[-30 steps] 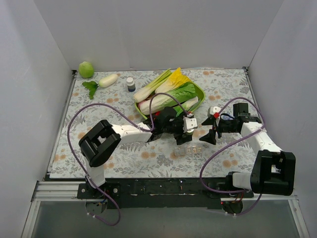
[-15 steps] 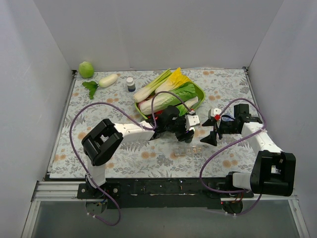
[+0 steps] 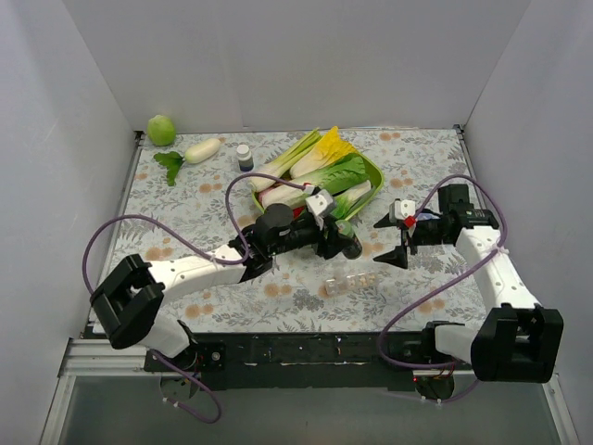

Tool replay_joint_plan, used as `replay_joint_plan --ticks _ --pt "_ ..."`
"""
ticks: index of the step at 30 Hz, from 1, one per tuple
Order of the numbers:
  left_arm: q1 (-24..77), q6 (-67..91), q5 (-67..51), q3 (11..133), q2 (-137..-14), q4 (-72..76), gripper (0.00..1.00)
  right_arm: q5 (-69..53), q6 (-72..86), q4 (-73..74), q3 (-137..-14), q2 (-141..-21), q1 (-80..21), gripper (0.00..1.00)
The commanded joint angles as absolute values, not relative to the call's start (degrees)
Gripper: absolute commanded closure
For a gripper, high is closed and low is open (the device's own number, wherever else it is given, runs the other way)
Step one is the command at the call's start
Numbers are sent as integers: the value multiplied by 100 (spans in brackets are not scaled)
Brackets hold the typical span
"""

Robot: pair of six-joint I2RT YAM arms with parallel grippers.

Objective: Sort the pills into containers

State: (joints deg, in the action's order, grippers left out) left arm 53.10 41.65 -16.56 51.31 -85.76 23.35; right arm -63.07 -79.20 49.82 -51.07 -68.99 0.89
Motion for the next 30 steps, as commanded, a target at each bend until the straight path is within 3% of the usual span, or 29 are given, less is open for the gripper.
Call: replay_joint_plan --ticks 1,6,16,30 --pt "5335 5255 -1283 4633 -7903 3207 100 -6452 -7062 4916 -5318 -6523 -543 8" --pt "5361 6116 -1240 4141 -7507 3515 100 -5766 -5214 3246 -4905 -6056 -1748 7" --pt "5432 7074 -317 3235 -6636 4324 100 -5686 -2981 1733 -4739 -6240 -2241 9" --pt "5634 7559 1028 2988 -6460 4588 100 -6038 -1557 440 -4816 -6750 -2839 13"
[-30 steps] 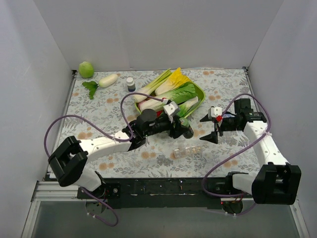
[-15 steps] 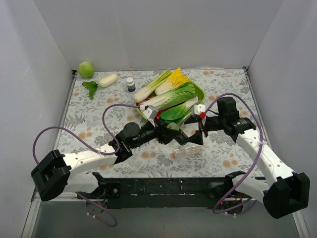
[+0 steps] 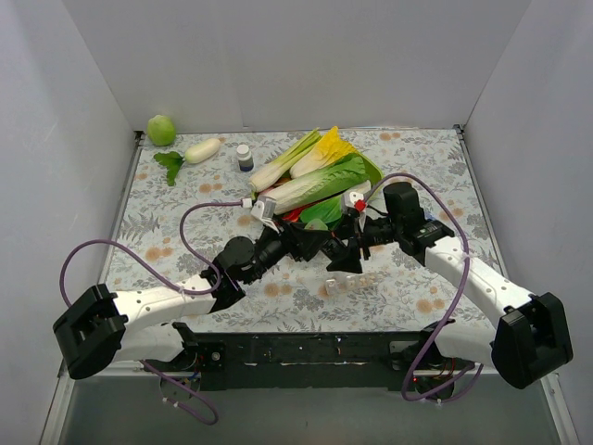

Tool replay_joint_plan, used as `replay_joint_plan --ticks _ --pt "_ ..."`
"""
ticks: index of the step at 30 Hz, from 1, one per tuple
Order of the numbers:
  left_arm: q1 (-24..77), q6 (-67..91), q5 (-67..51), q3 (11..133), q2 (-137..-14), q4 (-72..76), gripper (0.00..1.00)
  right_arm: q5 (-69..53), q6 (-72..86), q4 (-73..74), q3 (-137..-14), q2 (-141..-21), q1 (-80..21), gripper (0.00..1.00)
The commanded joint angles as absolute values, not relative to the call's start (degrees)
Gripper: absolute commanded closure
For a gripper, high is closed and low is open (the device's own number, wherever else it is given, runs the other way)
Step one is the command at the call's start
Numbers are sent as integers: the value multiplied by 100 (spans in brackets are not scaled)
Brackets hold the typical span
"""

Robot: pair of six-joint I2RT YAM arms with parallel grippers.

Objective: Sort the pills into containers

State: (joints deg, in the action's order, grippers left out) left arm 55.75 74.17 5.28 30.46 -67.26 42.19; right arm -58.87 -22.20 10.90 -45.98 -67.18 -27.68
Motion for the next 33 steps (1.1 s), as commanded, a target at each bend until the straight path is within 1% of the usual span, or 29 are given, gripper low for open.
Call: replay_joint_plan --ticks 1,4,9,15,22,25,26,27,28,29,30,31,32,33 --pt "5642 7585 1098 2971 -6460 4623 100 -6029 -1451 318 -4816 -6741 -2856 13" --pt "5669 7681 1221 2927 -6478 4755 100 -5959 -924 -201 -4799 -6803 -2927 16" --pt "5704 7839 1476 2839 -6460 4922 100 -5871 -125 -728 -4825 -6987 -2936 23" --pt "5713 8042 1635 2733 -6451 5168 100 -5985 448 -1212 -4764 -7171 -2962 29" --pt "5722 8183 1652 2689 -6442 5300 100 -5933 589 -1336 -4764 -7330 -3006 30" --pt "5713 8235 1626 2672 -6442 5300 100 -5968 589 -1362 -4781 -7348 -3006 54" --pt "5722 8253 1617 2663 -6434 5309 100 -6011 580 -1362 -4790 -7348 -3006 73" --pt "5713 8244 1582 2663 -6425 5309 100 -6047 519 -1345 -4816 -7330 -3006 79" --pt "5713 8244 1565 2646 -6425 5291 100 -6090 475 -1327 -4825 -7313 -3006 82" --pt "5722 8218 1451 2646 -6416 5256 100 -6187 414 -1292 -4816 -7295 -3006 88" --pt "5722 8174 1389 2619 -6399 5247 100 -6248 248 -1231 -4816 -7234 -3006 89" --pt "5722 8130 1328 2593 -6311 5221 91 -6319 133 -1170 -4808 -7199 -3006 90" --pt "5722 8086 1197 2567 -6232 5125 60 -6459 19 -1073 -4790 -7163 -3006 91" --pt "5722 7868 1134 2549 -6136 5046 48 -6547 -339 -985 -4781 -7076 -3006 92"
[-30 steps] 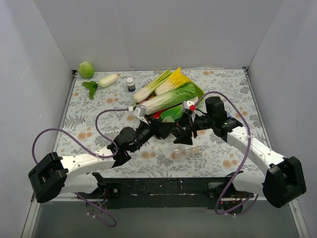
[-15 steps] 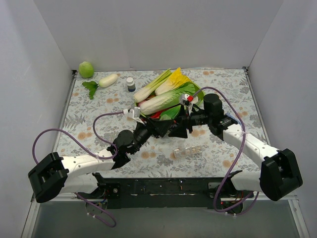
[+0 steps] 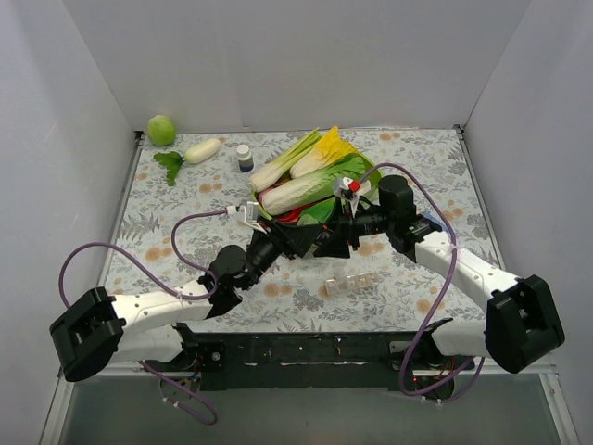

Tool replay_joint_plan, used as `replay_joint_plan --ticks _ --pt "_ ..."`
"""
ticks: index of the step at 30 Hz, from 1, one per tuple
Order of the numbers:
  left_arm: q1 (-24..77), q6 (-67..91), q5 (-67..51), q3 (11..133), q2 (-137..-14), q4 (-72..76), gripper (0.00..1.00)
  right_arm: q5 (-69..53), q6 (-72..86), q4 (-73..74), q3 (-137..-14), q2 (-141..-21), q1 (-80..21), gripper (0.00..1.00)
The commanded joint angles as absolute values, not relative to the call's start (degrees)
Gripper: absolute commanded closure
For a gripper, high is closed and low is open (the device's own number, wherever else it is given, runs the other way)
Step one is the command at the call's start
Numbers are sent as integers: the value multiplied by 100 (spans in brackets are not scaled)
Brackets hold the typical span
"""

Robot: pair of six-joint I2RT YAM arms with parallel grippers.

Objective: Sort the pills into containers

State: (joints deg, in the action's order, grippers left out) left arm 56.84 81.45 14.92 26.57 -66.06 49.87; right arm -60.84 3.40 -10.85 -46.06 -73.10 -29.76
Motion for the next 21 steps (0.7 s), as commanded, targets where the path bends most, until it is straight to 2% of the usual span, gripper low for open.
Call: replay_joint_plan --ticks 1,2,3,4,11,14,21 --pt "5722 7727 1047 2540 -5822 4914 35 -6609 -517 -723 -4764 -7032 -3006 93" --pt "5722 7508 933 2557 -5653 4539 25 -6679 -719 -590 -4764 -6970 -2997 93" --pt "5713 7123 723 2566 -5425 4300 8 -6688 -860 -467 -4738 -6839 -2997 94" --pt "5722 6919 660 2584 -4988 4011 2 -6706 -1201 -231 -4703 -6768 -2997 94" --pt "5660 5521 141 2795 -3018 797 2 -6960 -3028 1455 -4781 -6434 -2997 95" --pt "5651 5090 -263 2883 -2620 -154 2 -6970 -3775 2133 -4860 -6355 -2997 95" --pt "5651 3737 -1511 2654 -1837 -378 2 -6952 -4613 2636 -4668 -6240 -2997 95"
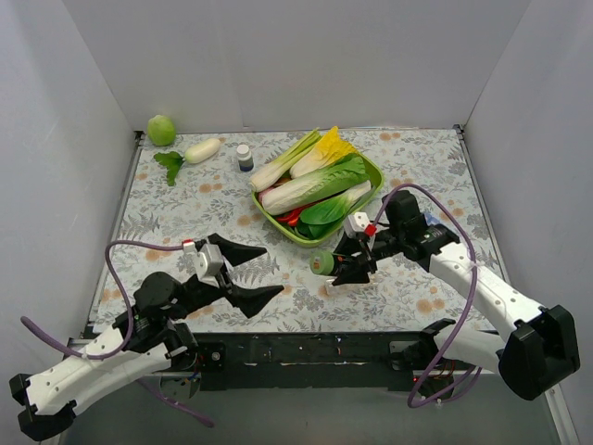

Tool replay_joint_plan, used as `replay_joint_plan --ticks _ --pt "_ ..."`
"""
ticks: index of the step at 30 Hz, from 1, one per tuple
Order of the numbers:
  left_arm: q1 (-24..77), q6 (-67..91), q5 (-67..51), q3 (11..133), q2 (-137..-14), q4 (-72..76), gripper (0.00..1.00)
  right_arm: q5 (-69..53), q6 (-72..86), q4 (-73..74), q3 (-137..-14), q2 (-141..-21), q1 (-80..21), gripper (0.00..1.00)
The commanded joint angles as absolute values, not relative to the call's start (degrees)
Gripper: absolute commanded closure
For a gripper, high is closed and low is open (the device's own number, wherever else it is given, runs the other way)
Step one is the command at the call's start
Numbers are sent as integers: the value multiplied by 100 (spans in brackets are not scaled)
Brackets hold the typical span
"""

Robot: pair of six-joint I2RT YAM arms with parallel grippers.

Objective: Sort the pills into containers

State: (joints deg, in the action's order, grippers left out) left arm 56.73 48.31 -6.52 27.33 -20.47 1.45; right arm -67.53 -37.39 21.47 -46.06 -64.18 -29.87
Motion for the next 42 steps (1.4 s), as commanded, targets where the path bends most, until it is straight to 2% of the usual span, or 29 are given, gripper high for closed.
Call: replay_joint_plan --ticks 1,10,22,42 --pt "5651 3648 -1555 2715 -1880 -413 2 -6909 -4684 2672 -4641 -6232 -2997 95" --pt "5660 3068 -2276 3032 -3259 -458 2 -6856 -5229 3023 -4439 -6082 -2997 95" --pt "5660 2883 -2680 2874 -3840 464 2 -6715 -5467 3155 -4359 -5985 -2971 94" --pt "5660 2786 -2716 2839 -4307 905 2 -6926 -5458 3111 -4254 -5880 -2707 94"
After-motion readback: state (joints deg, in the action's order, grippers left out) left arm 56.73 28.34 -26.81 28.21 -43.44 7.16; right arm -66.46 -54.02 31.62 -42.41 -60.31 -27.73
